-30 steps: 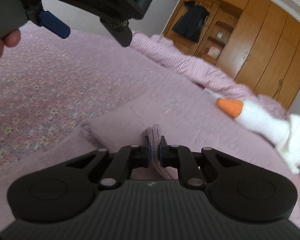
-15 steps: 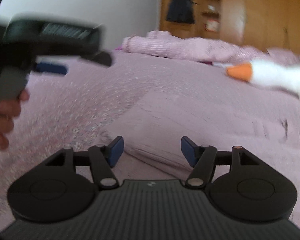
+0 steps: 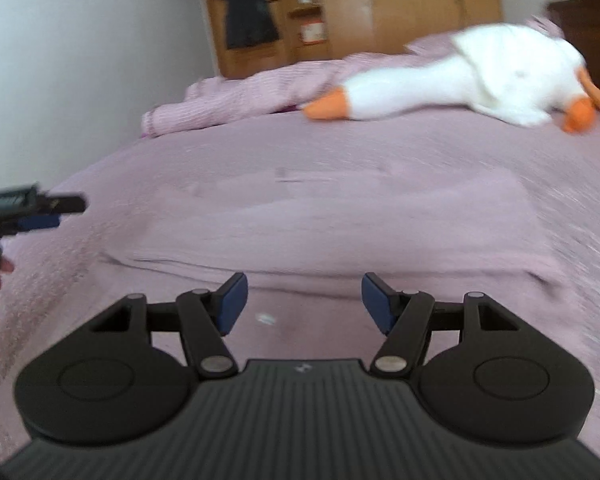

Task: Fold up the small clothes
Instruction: 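Move both open grippers to the cardigan's long edge and lower onto it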

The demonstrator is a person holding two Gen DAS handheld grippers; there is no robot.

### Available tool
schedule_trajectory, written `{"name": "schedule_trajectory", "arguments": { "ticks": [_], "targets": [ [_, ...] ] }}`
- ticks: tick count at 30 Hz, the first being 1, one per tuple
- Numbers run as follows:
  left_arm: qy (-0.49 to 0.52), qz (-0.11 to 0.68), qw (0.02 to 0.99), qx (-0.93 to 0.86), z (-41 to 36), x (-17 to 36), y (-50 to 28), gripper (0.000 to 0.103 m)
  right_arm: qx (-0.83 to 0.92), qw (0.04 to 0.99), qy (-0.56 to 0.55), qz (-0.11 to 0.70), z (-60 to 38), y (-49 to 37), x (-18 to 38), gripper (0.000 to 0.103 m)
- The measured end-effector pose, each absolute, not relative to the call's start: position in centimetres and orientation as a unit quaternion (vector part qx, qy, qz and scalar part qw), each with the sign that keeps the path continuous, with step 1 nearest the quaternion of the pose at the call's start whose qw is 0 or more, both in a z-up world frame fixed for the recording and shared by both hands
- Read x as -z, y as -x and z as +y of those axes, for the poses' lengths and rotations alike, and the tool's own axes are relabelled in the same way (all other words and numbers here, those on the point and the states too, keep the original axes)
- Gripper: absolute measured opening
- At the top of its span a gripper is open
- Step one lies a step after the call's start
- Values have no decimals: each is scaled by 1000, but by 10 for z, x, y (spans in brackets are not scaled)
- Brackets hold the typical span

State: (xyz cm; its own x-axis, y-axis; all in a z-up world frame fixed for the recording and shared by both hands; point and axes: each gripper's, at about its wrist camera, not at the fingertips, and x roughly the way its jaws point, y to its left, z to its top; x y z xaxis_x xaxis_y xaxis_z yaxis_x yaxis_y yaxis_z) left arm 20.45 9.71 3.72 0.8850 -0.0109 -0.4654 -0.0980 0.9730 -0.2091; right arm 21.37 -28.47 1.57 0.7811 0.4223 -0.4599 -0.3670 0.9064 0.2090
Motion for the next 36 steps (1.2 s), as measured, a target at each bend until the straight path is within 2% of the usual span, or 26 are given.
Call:
{"name": "schedule_trajectory", "arguments": {
  "ticks": [8, 22, 29, 32, 36],
  "targets": [
    [175, 268, 947, 6, 85, -10, -178, 97, -174, 941, -115, 266, -349, -199, 1, 65],
    [201, 339, 919, 8, 100, 15, -108, 97, -176, 923, -180, 289, -432, -158, 8, 65],
    [241, 325, 914, 21, 105, 25, -62, 97, -147, 918, -203, 306, -461, -130, 23, 67],
    [254, 323, 912, 20, 104, 25, -46, 103, -153, 914, -213, 310, -466, -121, 24, 67],
    [287, 340, 895, 30, 105, 24, -32, 103, -161, 896, -260, 322, -476, -113, 26, 68]
  ]
}}
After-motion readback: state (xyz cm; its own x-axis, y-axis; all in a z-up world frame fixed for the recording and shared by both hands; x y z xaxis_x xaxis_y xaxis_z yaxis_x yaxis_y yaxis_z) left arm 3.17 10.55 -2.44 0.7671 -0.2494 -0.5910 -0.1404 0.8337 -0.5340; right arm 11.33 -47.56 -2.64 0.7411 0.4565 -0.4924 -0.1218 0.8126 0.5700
